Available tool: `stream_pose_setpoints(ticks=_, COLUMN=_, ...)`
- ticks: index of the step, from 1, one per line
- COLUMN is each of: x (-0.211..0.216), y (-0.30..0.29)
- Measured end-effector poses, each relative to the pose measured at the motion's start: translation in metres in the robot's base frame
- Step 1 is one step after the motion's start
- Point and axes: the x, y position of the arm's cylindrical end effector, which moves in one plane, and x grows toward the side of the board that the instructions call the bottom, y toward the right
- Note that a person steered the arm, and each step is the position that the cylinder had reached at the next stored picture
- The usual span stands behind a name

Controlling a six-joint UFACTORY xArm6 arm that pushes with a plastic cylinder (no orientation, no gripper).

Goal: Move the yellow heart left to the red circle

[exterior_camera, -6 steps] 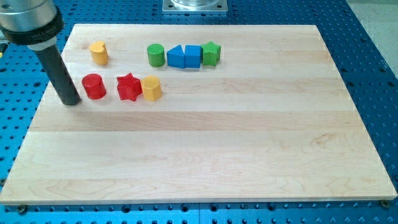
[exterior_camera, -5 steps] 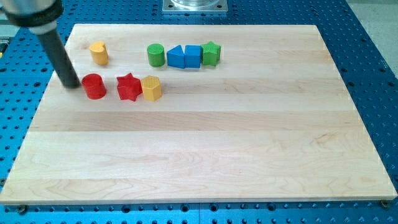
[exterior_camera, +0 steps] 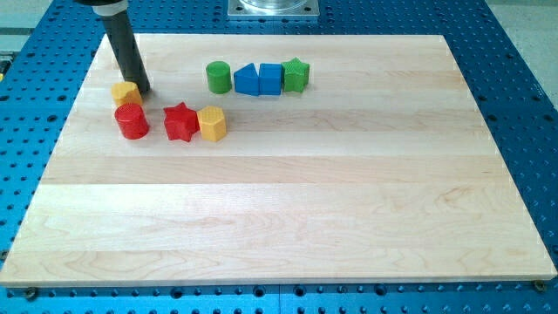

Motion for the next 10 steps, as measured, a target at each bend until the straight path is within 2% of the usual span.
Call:
stream_pose_setpoints(ticks=3, x=0.054, y=-0.028)
stream_pose_setpoints(ticks=4, x=0.055, y=-0.058)
stream_pose_setpoints(ticks=5, x=0.035, y=-0.068)
stream_pose_setpoints(ticks=6, x=0.051, y=-0.1)
stream_pose_setpoints(ticks=8, x=0.147, y=-0.095)
stream_pose_setpoints(ticks=9, x=0.128, y=-0.048)
stream_pose_setpoints(ticks=10, x=0.104, y=-0.028)
